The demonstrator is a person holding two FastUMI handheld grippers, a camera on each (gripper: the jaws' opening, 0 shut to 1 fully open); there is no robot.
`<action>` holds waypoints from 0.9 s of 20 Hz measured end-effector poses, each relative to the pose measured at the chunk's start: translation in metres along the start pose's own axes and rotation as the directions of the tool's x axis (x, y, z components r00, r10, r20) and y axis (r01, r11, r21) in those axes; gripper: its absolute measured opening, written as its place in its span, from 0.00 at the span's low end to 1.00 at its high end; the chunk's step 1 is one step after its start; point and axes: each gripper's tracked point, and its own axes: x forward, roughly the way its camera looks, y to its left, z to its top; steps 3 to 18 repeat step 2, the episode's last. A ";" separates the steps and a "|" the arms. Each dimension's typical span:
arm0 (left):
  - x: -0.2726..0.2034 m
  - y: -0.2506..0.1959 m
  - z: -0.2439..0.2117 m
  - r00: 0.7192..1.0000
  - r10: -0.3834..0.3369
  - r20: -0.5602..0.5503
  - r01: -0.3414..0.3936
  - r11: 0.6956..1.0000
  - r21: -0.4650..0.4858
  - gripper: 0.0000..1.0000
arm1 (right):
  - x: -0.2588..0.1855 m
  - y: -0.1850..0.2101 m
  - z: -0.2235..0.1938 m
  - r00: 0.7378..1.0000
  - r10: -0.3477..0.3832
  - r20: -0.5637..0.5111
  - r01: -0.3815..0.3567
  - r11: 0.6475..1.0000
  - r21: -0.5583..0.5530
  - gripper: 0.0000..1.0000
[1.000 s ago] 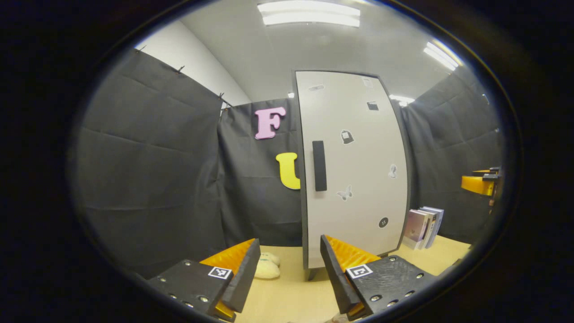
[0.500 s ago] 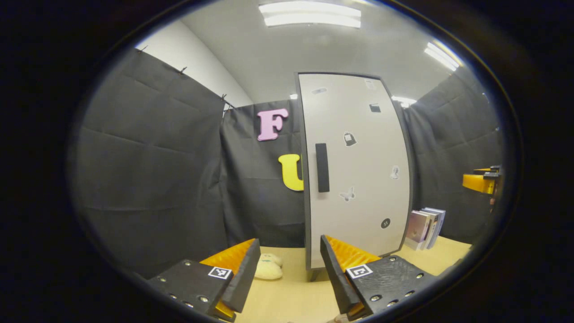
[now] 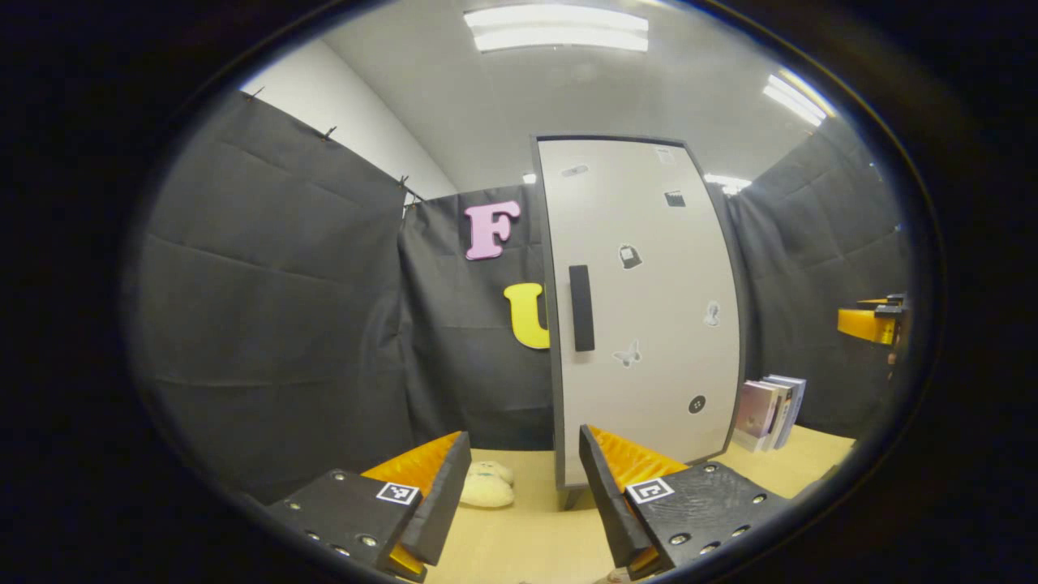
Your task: Open the cabinet door with the right hand, grasp the bottle in the cabinet with the left hand and place it on the coaster, then close the cabinet door with the right hand.
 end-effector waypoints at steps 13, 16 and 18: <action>0.000 0.000 0.000 1.000 -0.002 0.004 0.002 1.000 0.000 0.80 | 0.000 0.000 -0.001 1.000 -0.003 0.001 0.003 1.000 0.000 0.94; 0.000 0.000 0.000 1.000 -0.002 0.004 0.002 1.000 0.000 0.80 | 0.000 0.000 -0.001 1.000 -0.003 0.001 0.003 1.000 0.000 0.94; 0.000 0.000 0.000 1.000 -0.002 0.004 0.002 1.000 0.000 0.80 | 0.000 0.000 -0.001 1.000 -0.003 0.001 0.003 1.000 0.000 0.94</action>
